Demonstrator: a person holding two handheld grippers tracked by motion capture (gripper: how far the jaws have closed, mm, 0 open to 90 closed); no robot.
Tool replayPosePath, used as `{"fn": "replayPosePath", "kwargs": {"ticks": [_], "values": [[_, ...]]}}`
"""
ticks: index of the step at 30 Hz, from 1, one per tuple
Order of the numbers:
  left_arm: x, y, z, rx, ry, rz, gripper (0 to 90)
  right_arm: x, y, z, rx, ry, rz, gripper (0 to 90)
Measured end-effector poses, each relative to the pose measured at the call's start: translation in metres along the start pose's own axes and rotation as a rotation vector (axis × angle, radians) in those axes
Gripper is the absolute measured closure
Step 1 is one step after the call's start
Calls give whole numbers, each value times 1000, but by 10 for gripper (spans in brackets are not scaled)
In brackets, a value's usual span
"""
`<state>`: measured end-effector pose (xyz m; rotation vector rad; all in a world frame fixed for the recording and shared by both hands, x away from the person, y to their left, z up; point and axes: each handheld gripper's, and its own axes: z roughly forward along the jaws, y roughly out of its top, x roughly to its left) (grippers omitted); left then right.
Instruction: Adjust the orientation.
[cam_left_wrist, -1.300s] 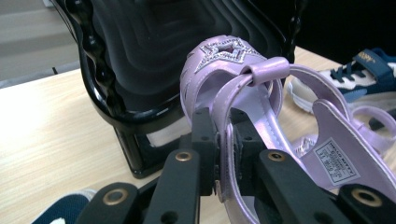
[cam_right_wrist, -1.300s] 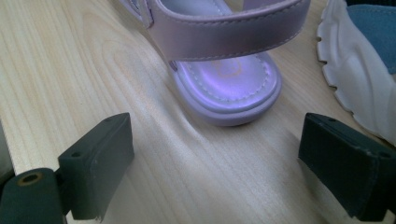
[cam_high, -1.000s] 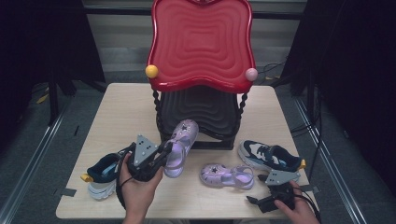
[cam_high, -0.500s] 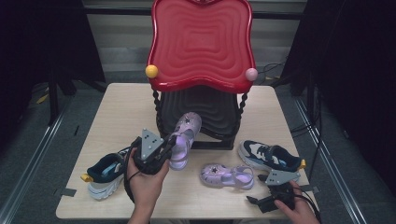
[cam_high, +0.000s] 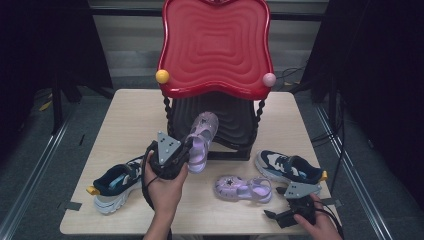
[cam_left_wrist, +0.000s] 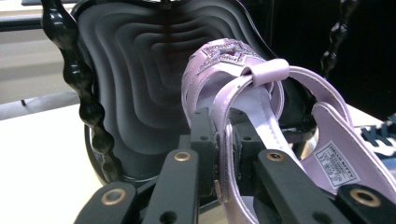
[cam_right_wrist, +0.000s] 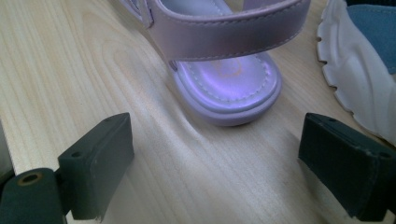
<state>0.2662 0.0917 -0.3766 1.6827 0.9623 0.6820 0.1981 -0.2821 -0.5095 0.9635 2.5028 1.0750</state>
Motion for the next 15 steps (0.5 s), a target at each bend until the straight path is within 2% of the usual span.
{"fn": "replayPosePath", "kwargs": {"ticks": [2, 15], "values": [[1, 0, 2, -7, 10, -12, 824, 0, 0, 0, -1, 0, -1, 95], [4, 0, 14, -29, 65, -20, 823, 0, 0, 0, 0, 0, 0, 95]]}}
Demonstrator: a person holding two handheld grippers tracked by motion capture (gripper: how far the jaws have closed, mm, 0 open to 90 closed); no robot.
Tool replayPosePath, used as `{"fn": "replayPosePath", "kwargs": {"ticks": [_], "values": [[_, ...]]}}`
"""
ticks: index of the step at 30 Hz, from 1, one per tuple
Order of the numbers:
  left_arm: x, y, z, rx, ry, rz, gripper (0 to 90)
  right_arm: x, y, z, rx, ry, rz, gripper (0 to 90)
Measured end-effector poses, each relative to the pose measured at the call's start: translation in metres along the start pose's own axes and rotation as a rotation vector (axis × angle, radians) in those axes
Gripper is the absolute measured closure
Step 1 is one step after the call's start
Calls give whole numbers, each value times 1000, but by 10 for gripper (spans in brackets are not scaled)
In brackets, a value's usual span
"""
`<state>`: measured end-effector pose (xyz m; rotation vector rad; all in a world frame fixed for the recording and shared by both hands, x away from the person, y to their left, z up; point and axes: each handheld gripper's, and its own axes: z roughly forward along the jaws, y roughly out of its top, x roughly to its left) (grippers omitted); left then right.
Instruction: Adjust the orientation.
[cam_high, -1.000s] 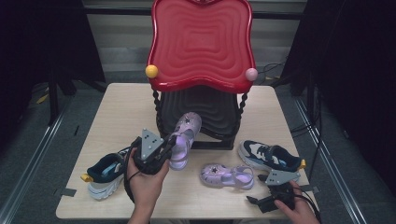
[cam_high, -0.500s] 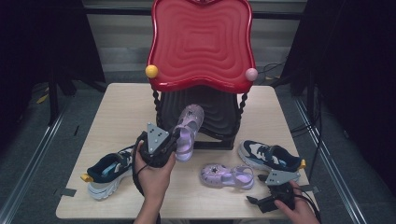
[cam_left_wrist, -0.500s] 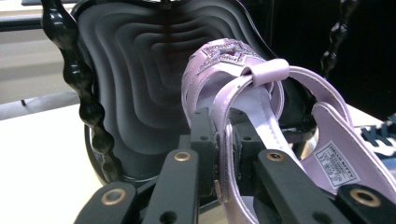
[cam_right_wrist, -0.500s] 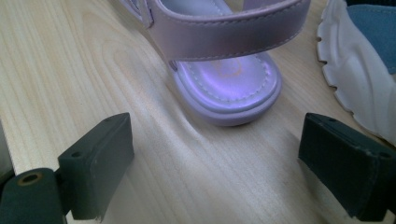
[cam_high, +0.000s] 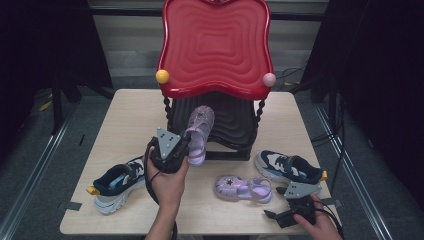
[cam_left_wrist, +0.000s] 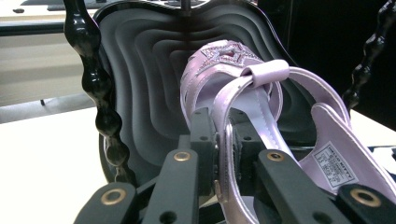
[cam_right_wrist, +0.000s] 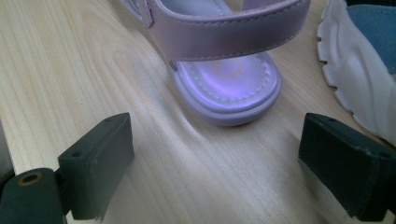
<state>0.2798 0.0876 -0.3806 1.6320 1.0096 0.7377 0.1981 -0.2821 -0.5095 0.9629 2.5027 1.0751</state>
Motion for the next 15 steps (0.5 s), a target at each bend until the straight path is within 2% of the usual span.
{"fn": "replayPosePath", "kwargs": {"ticks": [4, 11, 15], "values": [[-1, 1, 4, -15, 15, -18, 822, 0, 0, 0, 0, 0, 0, 95], [1, 4, 8, -27, 29, -16, 823, 0, 0, 0, 0, 0, -1, 95], [1, 6, 10, -39, 40, -40, 822, 0, 0, 0, -1, 0, -1, 95]]}}
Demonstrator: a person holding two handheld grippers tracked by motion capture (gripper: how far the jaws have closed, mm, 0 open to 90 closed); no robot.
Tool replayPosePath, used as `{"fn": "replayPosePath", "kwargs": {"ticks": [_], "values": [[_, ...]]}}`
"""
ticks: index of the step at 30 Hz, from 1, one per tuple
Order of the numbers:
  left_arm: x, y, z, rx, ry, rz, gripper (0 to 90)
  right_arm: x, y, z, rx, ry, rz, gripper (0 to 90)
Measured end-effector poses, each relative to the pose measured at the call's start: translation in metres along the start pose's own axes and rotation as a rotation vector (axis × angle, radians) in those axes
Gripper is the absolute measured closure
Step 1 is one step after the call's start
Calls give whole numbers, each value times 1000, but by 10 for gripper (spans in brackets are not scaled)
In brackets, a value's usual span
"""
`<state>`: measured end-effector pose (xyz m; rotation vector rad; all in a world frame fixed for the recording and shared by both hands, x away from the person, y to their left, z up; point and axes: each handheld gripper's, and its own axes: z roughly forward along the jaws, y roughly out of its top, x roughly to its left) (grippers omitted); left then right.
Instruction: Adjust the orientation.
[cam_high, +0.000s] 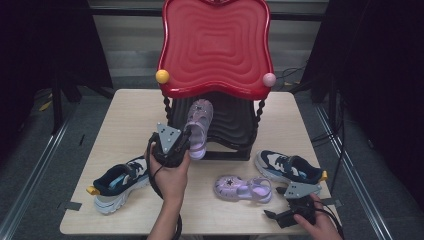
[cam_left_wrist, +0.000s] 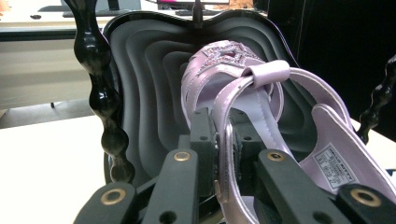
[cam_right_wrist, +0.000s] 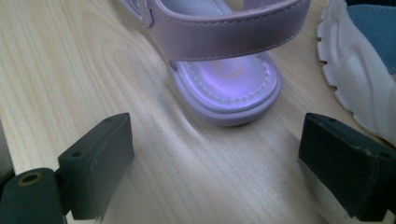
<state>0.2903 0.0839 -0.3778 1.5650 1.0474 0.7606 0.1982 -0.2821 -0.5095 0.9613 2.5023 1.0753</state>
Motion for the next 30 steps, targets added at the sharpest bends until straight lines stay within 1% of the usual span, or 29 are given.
{"fn": "replayPosePath", "kwargs": {"ticks": [2, 4, 8, 11, 12, 14, 17, 20, 21, 27, 29, 30], "values": [[0, 1, 1, -4, 4, -4, 822, 0, 0, 0, 0, 0, 1, 95], [0, 2, 3, -9, 4, 3, 822, 0, 0, 0, 0, 0, 1, 95], [-1, 3, 6, -18, 15, -11, 821, 0, 0, 0, 0, 0, 1, 95], [-2, 5, 9, -26, 21, -11, 821, 0, 0, 0, 0, 0, 1, 95], [-2, 5, 10, -25, 22, -5, 821, 0, 0, 0, 0, 0, 2, 95], [-4, 6, 12, -29, 26, -12, 821, 0, 0, 0, 1, 0, 0, 95], [-4, 7, 16, -30, 33, -8, 821, 0, 0, 0, 0, 0, 0, 95], [-4, 7, 19, -28, 43, -13, 822, 0, 0, 0, 0, 0, -1, 95], [-4, 7, 20, -35, 47, -15, 822, 0, 0, 0, 0, 0, 0, 95], [-4, 7, 26, -25, 50, -15, 821, 0, 0, 0, 0, 0, 0, 95], [-4, 6, 29, -29, 52, -26, 822, 0, 0, 0, 0, 0, -1, 95], [-4, 7, 30, -23, 55, -25, 821, 0, 0, 0, 0, 0, 0, 95]]}}
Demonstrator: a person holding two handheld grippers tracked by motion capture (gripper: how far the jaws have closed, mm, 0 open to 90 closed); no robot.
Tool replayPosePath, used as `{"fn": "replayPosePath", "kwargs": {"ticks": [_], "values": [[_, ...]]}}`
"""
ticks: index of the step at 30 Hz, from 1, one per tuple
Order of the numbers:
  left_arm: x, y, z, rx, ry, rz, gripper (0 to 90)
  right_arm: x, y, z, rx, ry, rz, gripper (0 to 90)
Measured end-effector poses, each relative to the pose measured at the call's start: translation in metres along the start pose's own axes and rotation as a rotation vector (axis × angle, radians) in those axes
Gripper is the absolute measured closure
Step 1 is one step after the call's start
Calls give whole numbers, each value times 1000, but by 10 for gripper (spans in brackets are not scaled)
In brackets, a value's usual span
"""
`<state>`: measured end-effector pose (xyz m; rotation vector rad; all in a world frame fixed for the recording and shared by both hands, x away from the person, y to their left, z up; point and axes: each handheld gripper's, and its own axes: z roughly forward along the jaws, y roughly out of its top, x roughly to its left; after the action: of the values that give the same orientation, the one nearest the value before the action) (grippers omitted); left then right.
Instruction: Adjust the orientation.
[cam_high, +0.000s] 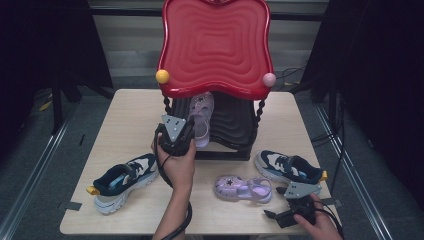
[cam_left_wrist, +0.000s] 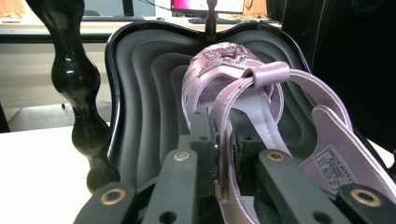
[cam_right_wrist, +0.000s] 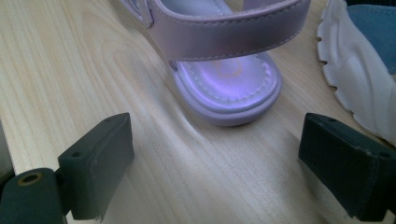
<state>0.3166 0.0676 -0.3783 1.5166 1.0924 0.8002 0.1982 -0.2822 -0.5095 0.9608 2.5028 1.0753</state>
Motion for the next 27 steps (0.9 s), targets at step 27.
{"fn": "replayPosePath", "kwargs": {"ticks": [27], "values": [[1, 5, 27, -34, 71, 14, 818, 0, 0, 0, 1, 0, 2, 95]]}}
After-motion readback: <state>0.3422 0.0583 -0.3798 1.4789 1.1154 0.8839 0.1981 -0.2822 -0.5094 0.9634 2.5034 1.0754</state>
